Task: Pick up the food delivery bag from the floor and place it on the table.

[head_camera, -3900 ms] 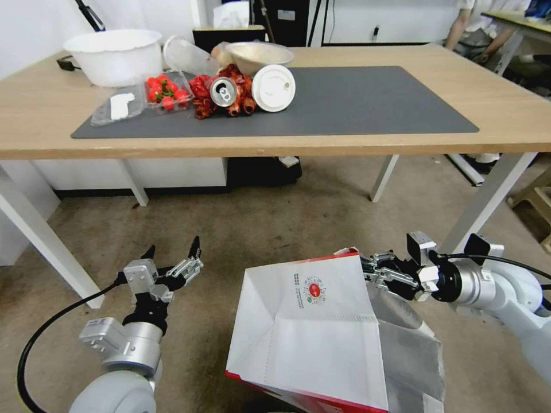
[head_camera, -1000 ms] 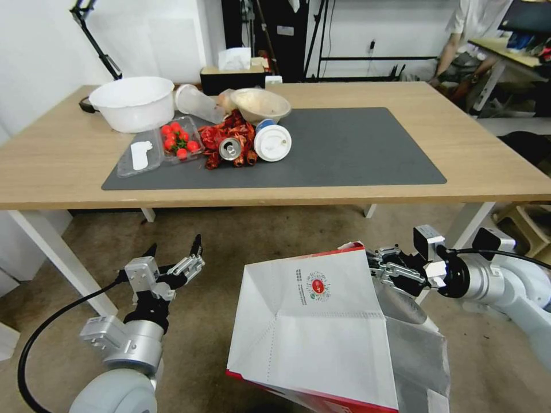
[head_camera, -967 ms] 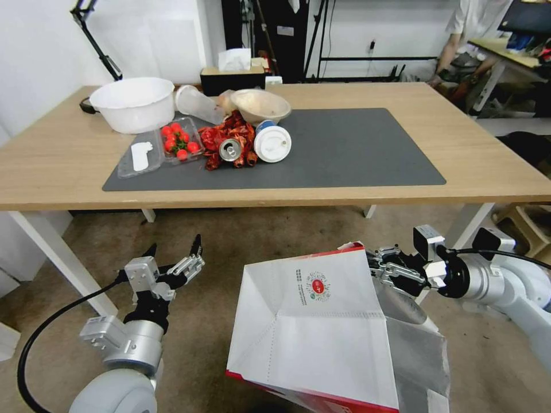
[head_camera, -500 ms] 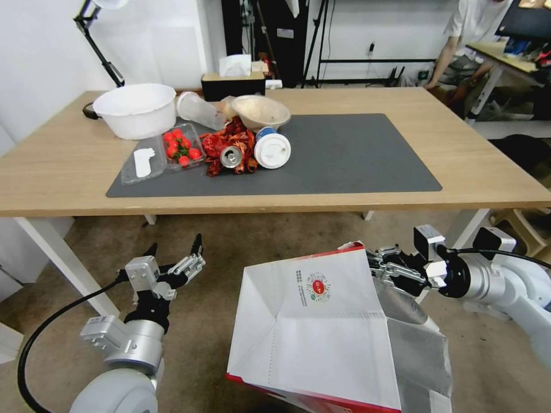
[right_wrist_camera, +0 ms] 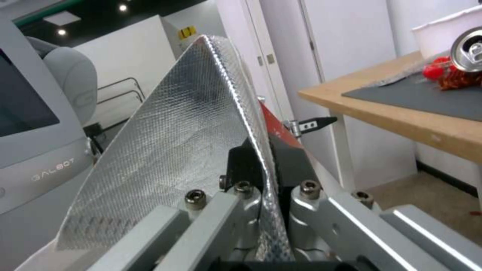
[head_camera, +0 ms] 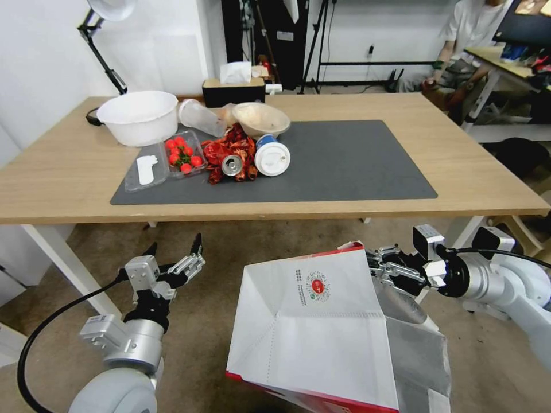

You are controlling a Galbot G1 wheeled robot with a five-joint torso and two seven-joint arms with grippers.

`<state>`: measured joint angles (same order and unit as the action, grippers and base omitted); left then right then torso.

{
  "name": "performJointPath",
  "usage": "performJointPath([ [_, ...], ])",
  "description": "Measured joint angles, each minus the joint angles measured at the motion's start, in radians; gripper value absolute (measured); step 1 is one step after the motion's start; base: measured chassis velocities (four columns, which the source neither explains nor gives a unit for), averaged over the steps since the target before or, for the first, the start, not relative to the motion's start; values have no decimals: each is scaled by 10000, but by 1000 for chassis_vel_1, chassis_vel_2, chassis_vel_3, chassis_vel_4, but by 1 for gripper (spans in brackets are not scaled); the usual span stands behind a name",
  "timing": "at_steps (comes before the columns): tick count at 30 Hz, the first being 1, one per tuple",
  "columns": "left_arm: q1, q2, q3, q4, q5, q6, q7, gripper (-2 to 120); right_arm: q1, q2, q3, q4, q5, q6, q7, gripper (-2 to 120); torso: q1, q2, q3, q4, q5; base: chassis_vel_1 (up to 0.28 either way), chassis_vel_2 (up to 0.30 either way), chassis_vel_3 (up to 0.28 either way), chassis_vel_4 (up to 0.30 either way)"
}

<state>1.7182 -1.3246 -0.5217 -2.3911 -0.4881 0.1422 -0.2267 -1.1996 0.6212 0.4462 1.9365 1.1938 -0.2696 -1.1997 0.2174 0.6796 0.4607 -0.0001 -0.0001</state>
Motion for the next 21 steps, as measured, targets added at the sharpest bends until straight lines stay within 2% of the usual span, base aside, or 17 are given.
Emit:
performJointPath([
  [21, 45, 19, 46, 19, 18, 25, -3, 100, 36, 39, -50, -28, -32, 0, -10, 0, 363, 891, 525, 0, 0, 0, 0, 0, 0],
])
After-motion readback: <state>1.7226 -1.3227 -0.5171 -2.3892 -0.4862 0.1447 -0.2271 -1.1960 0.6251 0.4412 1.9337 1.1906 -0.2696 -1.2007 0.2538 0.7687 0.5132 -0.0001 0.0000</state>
